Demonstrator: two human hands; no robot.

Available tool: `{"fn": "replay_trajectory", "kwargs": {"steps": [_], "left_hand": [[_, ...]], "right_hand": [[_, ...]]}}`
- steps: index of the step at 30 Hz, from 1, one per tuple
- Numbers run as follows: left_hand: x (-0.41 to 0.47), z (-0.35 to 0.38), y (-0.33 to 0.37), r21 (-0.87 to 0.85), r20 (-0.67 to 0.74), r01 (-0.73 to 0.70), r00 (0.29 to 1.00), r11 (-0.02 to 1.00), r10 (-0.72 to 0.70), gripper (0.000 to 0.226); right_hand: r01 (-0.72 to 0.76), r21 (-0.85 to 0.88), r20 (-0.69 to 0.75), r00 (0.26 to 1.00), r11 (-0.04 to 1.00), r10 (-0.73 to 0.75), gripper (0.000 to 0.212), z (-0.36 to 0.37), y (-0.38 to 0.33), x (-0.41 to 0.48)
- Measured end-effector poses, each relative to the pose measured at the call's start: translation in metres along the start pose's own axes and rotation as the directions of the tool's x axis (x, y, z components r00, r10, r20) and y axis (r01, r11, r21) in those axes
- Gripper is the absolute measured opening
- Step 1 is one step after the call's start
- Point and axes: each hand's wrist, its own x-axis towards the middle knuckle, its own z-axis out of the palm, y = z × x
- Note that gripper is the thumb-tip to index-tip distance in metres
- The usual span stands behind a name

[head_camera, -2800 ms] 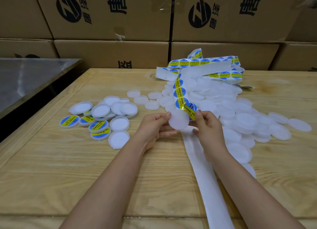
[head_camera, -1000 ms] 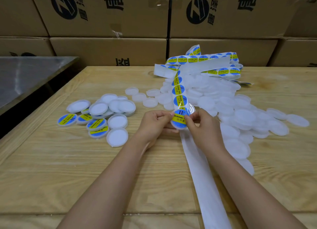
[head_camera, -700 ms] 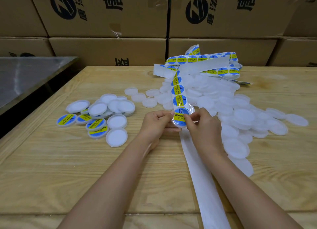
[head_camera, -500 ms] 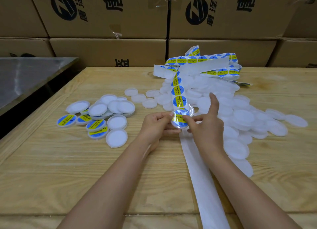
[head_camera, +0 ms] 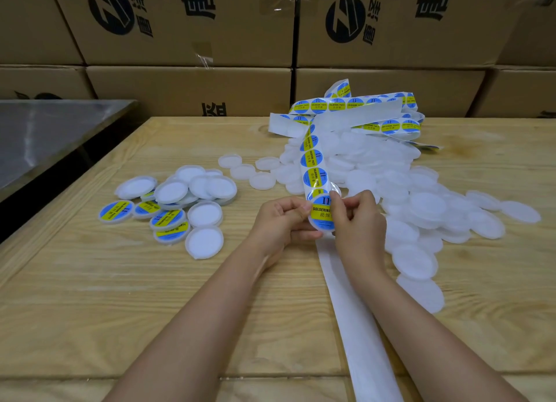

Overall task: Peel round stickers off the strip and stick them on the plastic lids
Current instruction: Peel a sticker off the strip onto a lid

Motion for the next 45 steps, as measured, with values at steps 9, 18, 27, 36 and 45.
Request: {"fn": "replay_trajectory", "kwargs": {"steps": [9, 18, 27, 36, 45], "left_hand": [[0.001, 0.002, -0.002, -0.124, -0.015, -0.038, 0.999, 0.992, 0.036, 0.017], [0.002, -0.004, 0.004, -0.253, -0.034, 0.019, 0.999, 0.967, -0.028, 0.019], [-0.001, 0.002, 0.003, -0.167, 0.006, 0.023, 1.000, 0.986, -0.022, 0.018], [-0.004, 0.007, 0.003, -0.153, 0.051, 0.037, 0.998, 0.988, -0.030, 0.032], [0.000, 0.000, 0.007, -0.236, 0.024, 0.029, 0.999, 0.971, -0.024, 0.023]], "right_hand": [[-0.016, 0.129, 0.115, 0.993, 0.992, 0.001, 0.037, 0.005, -0.007, -0.006], [0.045, 0.289, 0.227, 0.967, 0.956, -0.115, 0.024, 0.002, -0.010, -0.002], [0.072, 0.264, 0.022, 0.997, 0.962, -0.080, 0.019, -0.003, -0.005, 0.001], [-0.013, 0.183, 0.012, 1.000, 0.983, 0.011, 0.031, 0.003, -0.004, -0.002], [-0.027, 0.307, 0.173, 0.984, 0.951, -0.028, 0.022, 0.009, -0.002, -0.007]]}}
